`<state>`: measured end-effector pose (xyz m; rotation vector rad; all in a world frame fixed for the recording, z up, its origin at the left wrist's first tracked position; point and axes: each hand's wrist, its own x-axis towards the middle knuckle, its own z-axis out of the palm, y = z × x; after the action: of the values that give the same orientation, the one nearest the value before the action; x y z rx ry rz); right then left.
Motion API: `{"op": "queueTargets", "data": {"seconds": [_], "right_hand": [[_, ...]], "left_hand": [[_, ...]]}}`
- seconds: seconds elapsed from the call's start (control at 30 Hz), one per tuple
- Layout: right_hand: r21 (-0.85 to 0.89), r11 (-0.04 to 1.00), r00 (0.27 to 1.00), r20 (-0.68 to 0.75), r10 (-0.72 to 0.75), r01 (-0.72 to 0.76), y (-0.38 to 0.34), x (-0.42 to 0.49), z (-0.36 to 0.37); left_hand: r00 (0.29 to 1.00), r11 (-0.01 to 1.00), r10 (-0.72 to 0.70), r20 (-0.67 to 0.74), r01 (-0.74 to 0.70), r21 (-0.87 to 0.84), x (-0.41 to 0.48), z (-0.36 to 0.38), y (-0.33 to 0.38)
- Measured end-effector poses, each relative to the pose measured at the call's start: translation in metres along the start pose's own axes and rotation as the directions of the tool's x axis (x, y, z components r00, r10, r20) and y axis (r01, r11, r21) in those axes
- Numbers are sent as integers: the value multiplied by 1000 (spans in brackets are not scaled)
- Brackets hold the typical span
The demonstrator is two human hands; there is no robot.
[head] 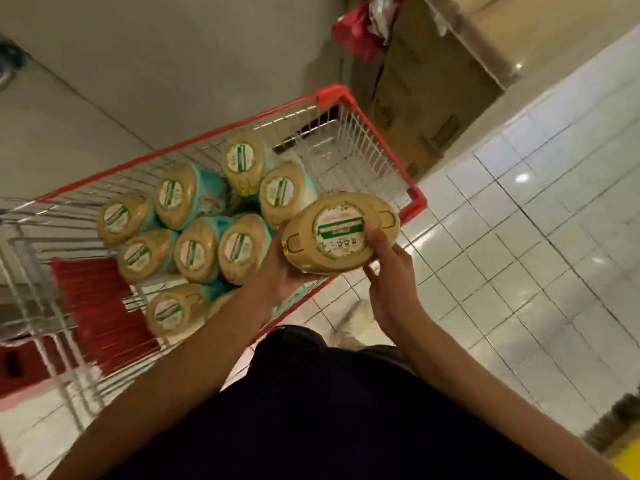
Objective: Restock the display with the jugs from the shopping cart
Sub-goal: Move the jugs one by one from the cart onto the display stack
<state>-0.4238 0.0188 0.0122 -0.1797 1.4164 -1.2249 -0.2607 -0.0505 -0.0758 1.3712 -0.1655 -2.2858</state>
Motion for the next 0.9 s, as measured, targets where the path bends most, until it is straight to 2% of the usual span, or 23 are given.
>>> {"op": "queueTargets", "data": {"seconds": [0.17,0.43,0.63,0.9], "right_hand": [[35,998,991,-126,-54,59,-58,5,-107],[188,973,950,-305,-68,131,-133,42,-225],[255,948,905,-419,-70,191,-207,111,-301],[215,940,864,-485,-134,267,-348,191,-384]], "left_hand": [[999,972,-45,15,41,230,42,121,-40],[984,869,-119,134,38,494,108,277,-66],[952,790,-212,219,36,612,184,397,-68],[923,767,-249,293,3,641,280,570,-49]]}}
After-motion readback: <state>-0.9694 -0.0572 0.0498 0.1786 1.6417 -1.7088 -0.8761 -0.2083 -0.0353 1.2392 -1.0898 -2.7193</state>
